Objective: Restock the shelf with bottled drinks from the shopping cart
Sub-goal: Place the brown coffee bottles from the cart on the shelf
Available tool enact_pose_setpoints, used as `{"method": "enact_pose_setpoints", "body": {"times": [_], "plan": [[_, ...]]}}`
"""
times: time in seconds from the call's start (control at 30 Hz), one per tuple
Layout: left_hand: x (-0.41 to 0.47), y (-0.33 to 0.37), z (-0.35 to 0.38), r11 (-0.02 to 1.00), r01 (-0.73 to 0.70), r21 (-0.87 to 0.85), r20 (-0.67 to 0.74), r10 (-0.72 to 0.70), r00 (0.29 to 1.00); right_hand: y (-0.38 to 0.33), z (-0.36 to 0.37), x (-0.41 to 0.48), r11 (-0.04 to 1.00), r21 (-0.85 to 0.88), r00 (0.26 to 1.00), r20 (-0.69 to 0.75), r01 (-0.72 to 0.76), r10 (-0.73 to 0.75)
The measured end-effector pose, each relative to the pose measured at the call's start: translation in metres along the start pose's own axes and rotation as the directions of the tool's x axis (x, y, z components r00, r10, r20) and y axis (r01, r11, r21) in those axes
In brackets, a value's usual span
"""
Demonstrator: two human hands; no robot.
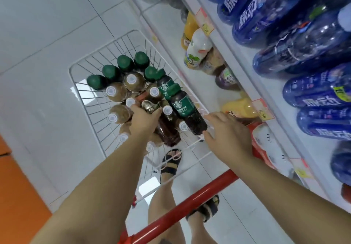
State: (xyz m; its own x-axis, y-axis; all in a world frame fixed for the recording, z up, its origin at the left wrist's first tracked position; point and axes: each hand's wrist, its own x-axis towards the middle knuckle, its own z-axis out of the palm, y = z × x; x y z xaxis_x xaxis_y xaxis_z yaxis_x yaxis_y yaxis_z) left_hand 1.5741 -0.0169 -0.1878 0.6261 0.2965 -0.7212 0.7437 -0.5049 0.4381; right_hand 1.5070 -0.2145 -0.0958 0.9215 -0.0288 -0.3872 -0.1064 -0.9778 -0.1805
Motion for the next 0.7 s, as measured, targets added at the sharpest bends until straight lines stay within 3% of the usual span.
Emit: {"method": "enact_pose_setpoints", "body": {"times": [0.13,0.2,0.27,0.4,0.5,0.57,0.63,0.7], "plan": [[-0.002,0.001,0.020,0.998,0.044,-0.040,-0.162,-0.050,0.985,0.001,0.002,-0.001,1.000,-0.006,1.000,-0.007,0.002,-0.002],[-0.009,-0.004,0.019,0.987,-0.032,-0.159,-0.219,-0.004,0.976,0.001,0.002,-0.001,1.000,0.013,1.000,-0.014,0.000,0.000],[-0.027,-0.010,0.010,0.951,-0.162,-0.264,-0.243,0.097,0.965,0.002,0.001,0.000,0.999,0.048,1.000,0.002,-0.011,0.011],[-0.072,-0.009,-0.026,0.868,-0.447,-0.216,-0.192,0.411,0.891,0.001,-0.013,0.001,0.967,0.248,0.998,0.054,-0.054,0.042],[-0.100,0.014,-0.055,0.806,-0.493,-0.329,-0.088,0.493,0.865,-0.004,-0.031,-0.005,0.838,0.543,0.996,0.091,-0.050,0.000],[-0.117,0.035,-0.069,0.752,-0.494,-0.437,0.006,0.552,0.834,-0.011,-0.046,-0.012,0.693,0.716,0.971,0.213,-0.082,-0.105],[-0.132,0.058,-0.075,0.699,-0.474,-0.535,0.107,0.613,0.783,-0.017,-0.062,-0.019,0.561,0.818,0.936,0.288,-0.131,-0.202],[-0.143,0.076,-0.072,0.654,-0.424,-0.627,0.195,0.658,0.727,-0.016,-0.076,-0.024,0.497,0.856,0.938,0.278,-0.145,-0.206]]}}
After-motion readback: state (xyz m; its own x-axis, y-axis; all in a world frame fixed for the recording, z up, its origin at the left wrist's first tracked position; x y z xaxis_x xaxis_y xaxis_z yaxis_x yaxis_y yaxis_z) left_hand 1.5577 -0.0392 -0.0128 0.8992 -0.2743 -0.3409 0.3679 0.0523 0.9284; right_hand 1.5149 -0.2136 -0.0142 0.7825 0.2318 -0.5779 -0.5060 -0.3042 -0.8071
